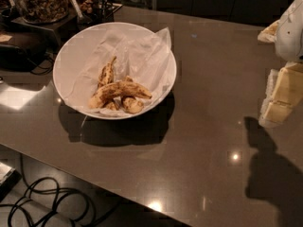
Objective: Pick banana from white bowl
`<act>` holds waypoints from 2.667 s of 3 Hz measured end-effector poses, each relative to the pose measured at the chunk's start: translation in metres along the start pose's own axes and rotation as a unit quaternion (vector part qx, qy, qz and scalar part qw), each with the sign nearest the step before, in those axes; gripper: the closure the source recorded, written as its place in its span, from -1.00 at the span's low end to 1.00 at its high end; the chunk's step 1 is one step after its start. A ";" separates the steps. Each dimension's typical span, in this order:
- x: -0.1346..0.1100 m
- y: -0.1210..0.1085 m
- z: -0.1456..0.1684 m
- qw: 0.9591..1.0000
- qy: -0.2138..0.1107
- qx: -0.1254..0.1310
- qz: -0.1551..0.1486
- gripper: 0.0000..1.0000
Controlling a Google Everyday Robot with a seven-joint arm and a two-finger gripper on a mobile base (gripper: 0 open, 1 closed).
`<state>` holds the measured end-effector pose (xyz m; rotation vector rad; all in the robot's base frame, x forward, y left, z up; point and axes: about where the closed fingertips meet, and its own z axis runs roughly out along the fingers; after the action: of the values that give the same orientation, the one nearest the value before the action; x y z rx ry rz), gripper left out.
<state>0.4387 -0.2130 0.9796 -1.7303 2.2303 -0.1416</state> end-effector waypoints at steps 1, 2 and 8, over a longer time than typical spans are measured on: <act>-0.026 -0.002 -0.009 0.999 0.025 0.005 -0.019 -1.00; -0.068 -0.006 -0.008 0.996 0.041 -0.005 -0.073 -1.00; -0.182 -0.022 0.041 0.993 0.016 -0.024 -0.112 -1.00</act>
Offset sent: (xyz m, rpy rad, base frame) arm 0.0158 0.0927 0.0186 -0.2292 0.1526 0.2306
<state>0.5114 -0.0394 0.9801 -2.0150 2.0699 -0.1686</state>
